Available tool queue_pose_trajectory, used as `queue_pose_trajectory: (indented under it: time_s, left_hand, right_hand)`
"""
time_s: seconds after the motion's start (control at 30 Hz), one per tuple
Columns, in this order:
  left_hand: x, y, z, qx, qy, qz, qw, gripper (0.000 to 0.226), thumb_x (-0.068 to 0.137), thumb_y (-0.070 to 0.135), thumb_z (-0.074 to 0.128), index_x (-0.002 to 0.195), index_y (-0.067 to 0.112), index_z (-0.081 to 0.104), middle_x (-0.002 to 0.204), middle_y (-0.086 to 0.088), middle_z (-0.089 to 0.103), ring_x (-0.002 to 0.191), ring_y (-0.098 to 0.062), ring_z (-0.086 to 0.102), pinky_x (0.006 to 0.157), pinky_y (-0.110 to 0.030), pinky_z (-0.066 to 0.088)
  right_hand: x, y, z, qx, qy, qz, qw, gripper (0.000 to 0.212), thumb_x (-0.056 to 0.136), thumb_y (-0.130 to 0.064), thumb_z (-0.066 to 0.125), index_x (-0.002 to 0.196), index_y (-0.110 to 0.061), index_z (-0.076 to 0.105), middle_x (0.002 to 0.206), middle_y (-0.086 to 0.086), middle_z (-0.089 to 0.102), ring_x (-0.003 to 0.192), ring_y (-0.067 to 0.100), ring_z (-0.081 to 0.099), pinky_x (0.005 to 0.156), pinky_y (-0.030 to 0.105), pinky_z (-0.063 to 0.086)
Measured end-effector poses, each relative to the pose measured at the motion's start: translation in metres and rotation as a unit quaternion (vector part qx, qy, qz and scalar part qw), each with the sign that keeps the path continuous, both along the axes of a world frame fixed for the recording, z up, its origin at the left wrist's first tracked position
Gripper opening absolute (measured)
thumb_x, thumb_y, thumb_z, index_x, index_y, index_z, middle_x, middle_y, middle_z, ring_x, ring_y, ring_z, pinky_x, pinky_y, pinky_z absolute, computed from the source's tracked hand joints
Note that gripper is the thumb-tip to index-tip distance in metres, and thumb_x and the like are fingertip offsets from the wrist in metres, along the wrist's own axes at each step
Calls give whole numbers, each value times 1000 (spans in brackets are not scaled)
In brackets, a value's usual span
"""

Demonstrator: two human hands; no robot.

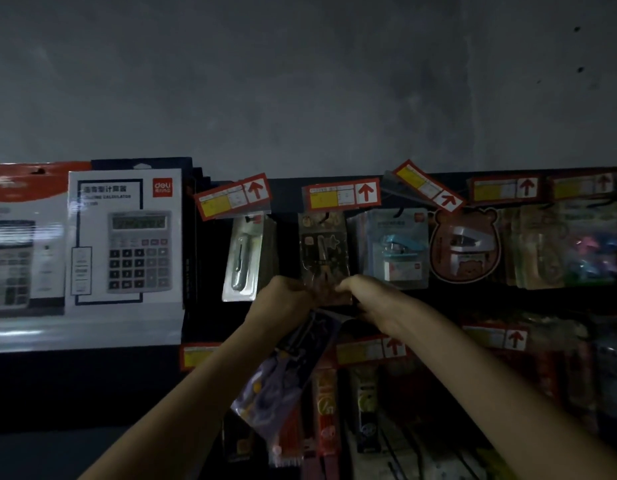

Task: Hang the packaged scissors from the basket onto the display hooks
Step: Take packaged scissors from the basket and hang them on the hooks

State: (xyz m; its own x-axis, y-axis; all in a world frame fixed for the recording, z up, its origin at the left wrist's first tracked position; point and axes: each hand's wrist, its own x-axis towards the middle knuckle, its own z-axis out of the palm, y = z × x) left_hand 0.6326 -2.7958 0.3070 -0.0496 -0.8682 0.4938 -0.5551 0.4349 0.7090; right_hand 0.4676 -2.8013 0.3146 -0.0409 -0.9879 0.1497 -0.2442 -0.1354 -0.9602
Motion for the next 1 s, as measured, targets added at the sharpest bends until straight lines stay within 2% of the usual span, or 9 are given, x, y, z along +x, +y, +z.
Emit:
queue_pose_trajectory:
  time_s: [0.07, 0.17, 0.27, 0.33, 0.4, 0.47, 0.57, 0.67, 1.0]
  left_hand:
    - [4, 13, -2, -15, 16, -11, 1000, 29, 61, 40, 58, 75, 25, 80, 78, -2, 77, 85, -24, 73, 84, -47, 58]
    - [8, 33, -6, -5, 48, -50, 998, 22, 77, 32, 66, 80, 15, 80, 82, -10, 77, 87, -33, 73, 83, -51, 58]
    - [16, 45, -15, -19, 70, -73, 995, 17, 94, 15, 65, 88, 11, 80, 84, -9, 78, 88, -28, 75, 83, -43, 58]
    - [23, 53, -22, -46, 68, -74, 994, 21, 96, 9, 61, 90, 14, 81, 85, -2, 79, 87, -19, 75, 82, -35, 57]
    - [32, 59, -29, -66, 77, -72, 992, 26, 96, 5, 57, 90, 15, 81, 86, 0, 79, 86, -14, 74, 82, -30, 57]
    - [40, 63, -35, -79, 103, -67, 989, 28, 96, 2, 57, 87, 14, 80, 85, -1, 78, 84, -15, 74, 80, -29, 57]
    - [53, 65, -44, -89, 140, -63, 984, 29, 97, 0, 55, 88, 11, 79, 86, -2, 78, 83, -15, 74, 77, -23, 56]
    - [65, 66, -48, -80, 180, -73, 978, 26, 99, 1, 53, 92, 7, 78, 86, -8, 78, 80, -17, 73, 69, -18, 53]
    - [85, 69, -53, -92, 194, -57, 975, 26, 99, 4, 54, 90, 10, 78, 85, -8, 77, 73, -13, 70, 65, -17, 50]
  right_hand:
    - [0, -4, -1, -4, 26, 3, 1000, 17, 97, -21, 53, 90, -17, 68, 105, 7, 68, 106, 24, 63, 105, 42, 49]
    - [4, -3, -3, -39, 88, 32, 995, 13, 100, -20, 51, 100, -23, 64, 121, 0, 64, 102, 14, 57, 92, 30, 45]
    - [4, -2, -10, -105, 176, 56, 977, 46, 100, -22, 55, 145, -29, 47, 143, -6, 51, 128, 15, 49, 109, 29, 38]
    - [3, -2, -15, -134, 268, 57, 952, 57, 97, -12, 51, 152, -22, 42, 155, -1, 42, 143, 20, 38, 116, 29, 32]
    - [5, -3, -23, -137, 345, 64, 926, 54, 101, -22, 47, 154, -17, 40, 166, 3, 25, 151, 22, 26, 118, 28, 26]
    - [8, 1, -32, -134, 428, 49, 893, 54, 106, -39, 39, 156, -16, 38, 168, 7, 17, 155, 26, 15, 121, 33, 20]
    - [18, -1, -40, -159, 531, 13, 832, 69, 100, -60, 20, 157, -24, 33, 171, 8, 3, 156, 29, -11, 125, 54, 6]
    - [24, -5, -34, -112, 545, -3, 831, 74, 95, -70, 11, 160, -35, 23, 170, -1, -11, 155, 23, -20, 124, 56, 2]
    - [31, -17, -20, -43, 566, 6, 823, 77, 98, -71, 24, 162, -29, 13, 170, 0, -9, 156, 23, -11, 126, 50, 1]
